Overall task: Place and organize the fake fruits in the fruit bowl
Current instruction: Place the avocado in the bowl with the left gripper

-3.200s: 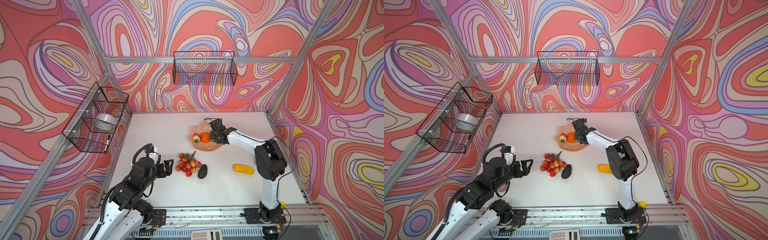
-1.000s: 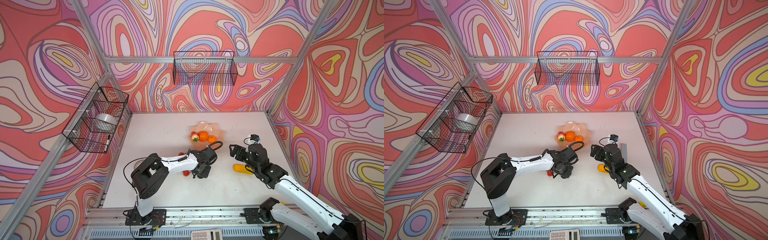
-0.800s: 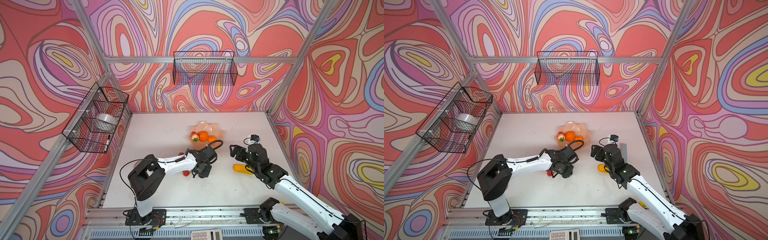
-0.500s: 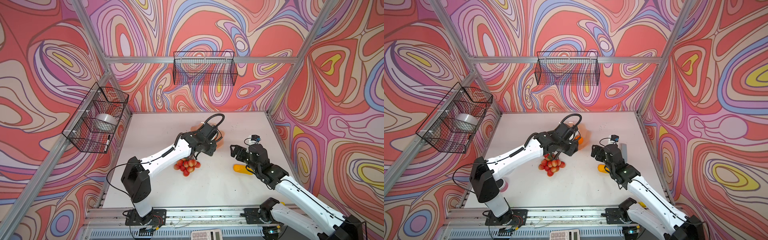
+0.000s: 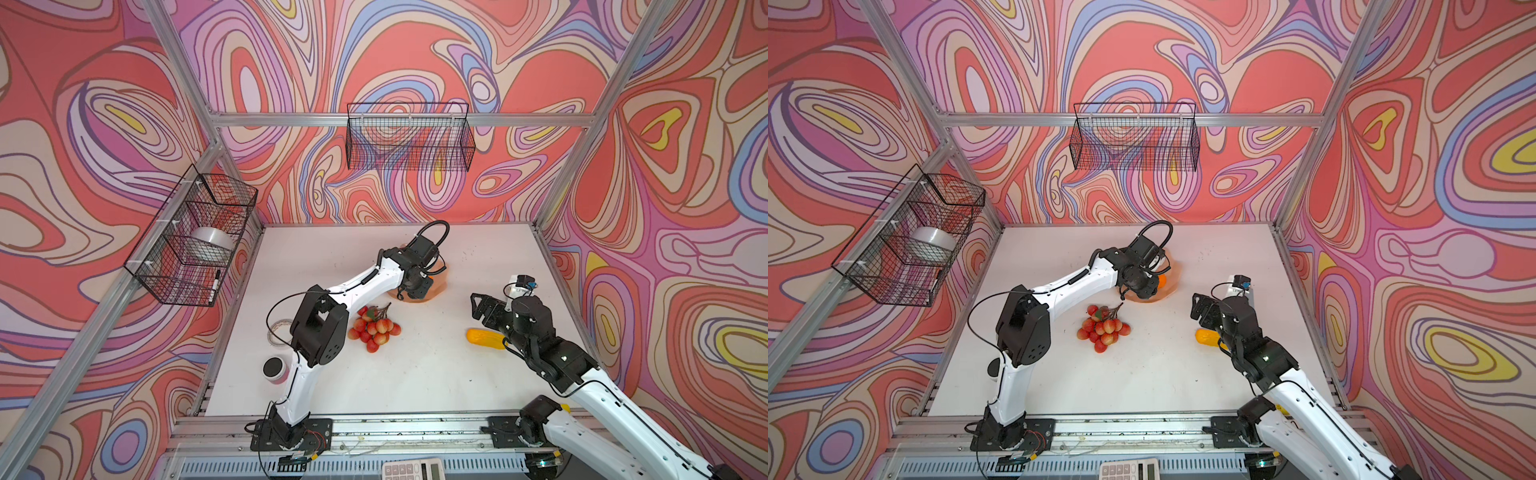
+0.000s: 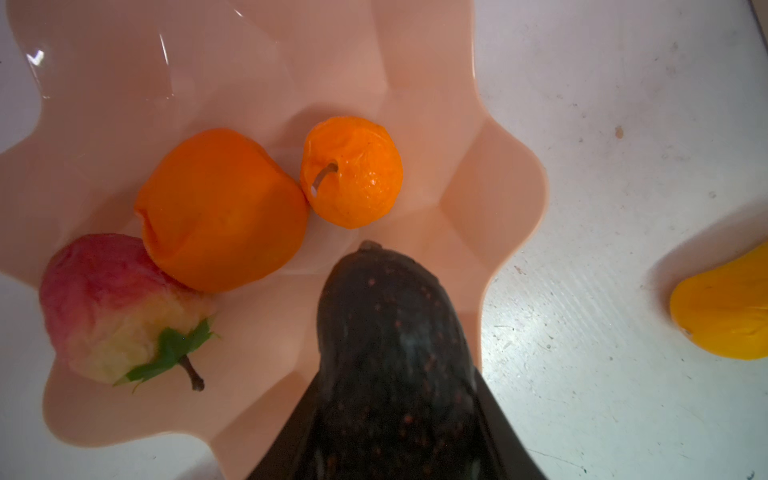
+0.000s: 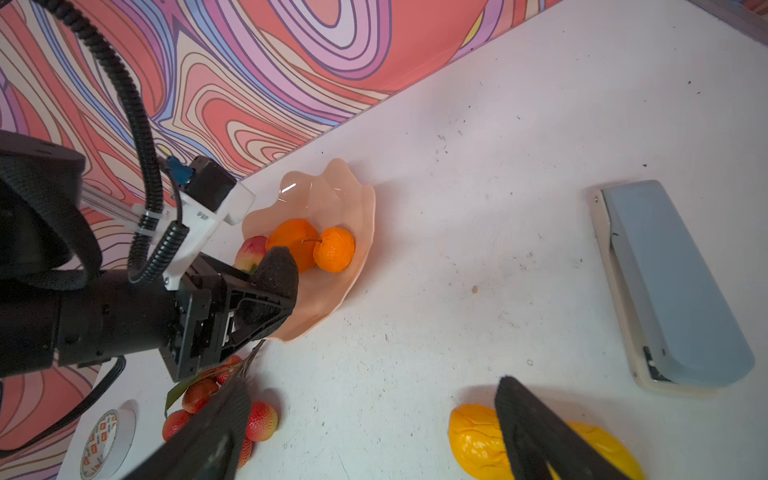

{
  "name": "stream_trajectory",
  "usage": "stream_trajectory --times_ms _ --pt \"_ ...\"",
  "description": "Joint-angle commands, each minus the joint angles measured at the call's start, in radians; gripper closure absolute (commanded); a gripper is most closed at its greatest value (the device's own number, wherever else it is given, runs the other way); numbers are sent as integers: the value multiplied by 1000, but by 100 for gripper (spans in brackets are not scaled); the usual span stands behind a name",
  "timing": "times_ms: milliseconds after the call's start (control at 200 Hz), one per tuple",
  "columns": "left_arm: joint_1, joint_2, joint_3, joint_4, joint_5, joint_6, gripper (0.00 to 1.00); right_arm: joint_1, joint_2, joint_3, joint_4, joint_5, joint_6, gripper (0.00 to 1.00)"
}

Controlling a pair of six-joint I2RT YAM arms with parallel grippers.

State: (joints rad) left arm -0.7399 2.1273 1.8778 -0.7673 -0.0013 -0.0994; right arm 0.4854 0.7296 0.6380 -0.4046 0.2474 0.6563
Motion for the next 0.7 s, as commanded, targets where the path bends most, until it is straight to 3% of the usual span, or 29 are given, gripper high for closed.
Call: stream_trajectory --times_ms 0,310,696 --pt "-2 30 79 -33 -31 41 66 -4 -13 8 -31 21 3 4" --pt "10 129 115 -45 -72 39 64 -4 22 34 -74 30 31 4" --pt "13 92 114 -31 -61 15 34 -4 90 61 -208 81 209 5"
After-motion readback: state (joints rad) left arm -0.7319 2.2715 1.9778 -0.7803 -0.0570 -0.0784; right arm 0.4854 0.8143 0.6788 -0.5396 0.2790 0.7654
